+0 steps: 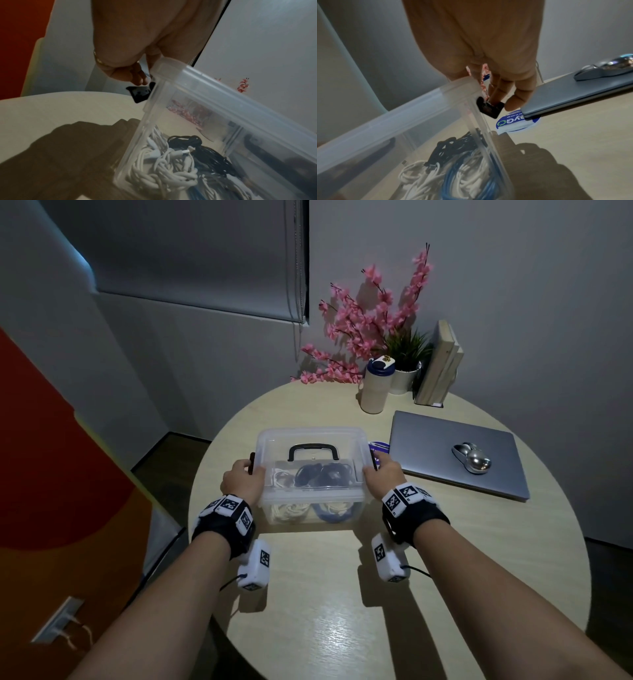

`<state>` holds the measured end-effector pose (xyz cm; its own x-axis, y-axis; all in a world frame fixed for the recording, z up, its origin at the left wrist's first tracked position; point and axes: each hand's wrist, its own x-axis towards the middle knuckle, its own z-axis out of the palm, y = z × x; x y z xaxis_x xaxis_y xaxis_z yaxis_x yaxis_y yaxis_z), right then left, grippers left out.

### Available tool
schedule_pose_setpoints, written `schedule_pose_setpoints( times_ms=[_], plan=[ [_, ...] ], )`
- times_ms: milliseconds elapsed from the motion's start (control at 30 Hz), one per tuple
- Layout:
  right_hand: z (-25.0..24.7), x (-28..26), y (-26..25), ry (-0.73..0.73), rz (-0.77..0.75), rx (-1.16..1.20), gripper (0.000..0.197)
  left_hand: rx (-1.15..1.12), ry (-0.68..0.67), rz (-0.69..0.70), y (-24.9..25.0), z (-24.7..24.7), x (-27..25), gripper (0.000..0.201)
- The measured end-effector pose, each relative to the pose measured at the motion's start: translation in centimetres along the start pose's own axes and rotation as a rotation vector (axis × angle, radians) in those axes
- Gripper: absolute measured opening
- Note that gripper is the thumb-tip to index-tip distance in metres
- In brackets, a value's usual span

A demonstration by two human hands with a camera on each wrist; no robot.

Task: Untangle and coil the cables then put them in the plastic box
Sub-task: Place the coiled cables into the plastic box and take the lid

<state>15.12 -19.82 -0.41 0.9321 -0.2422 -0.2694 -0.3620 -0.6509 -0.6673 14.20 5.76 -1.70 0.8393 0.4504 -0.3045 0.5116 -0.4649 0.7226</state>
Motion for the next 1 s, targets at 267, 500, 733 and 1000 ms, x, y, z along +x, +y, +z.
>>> schedule_pose_setpoints(
  times_ms=[267, 500, 733, 1000],
  plan=[
    [0.2, -0.2, 0.3, -0.118, 0.334, 0.422, 0.059, -0.319, -0.214, -0.24, -1.4, -0.2, 0.6, 0.089],
    [-0.1, -0.5, -0.2, 0.03, 0.227, 0.414, 0.04, -0.276, -0.029, -0.053, -0.3, -0.7, -1.0, 0.04],
    [-1.0, 0.1, -0.6, -0.006, 0.328, 0.527, 0.024, -0.725, -0.204, -0.32, 0.0, -1.9, 0.7, 0.038],
    [-0.6, 0.3, 1.0, -0.129, 0.455, 0.886, 0.037, -0.986, -0.417, -0.456, 0.2, -2.0, -0.1, 0.034]
  ],
)
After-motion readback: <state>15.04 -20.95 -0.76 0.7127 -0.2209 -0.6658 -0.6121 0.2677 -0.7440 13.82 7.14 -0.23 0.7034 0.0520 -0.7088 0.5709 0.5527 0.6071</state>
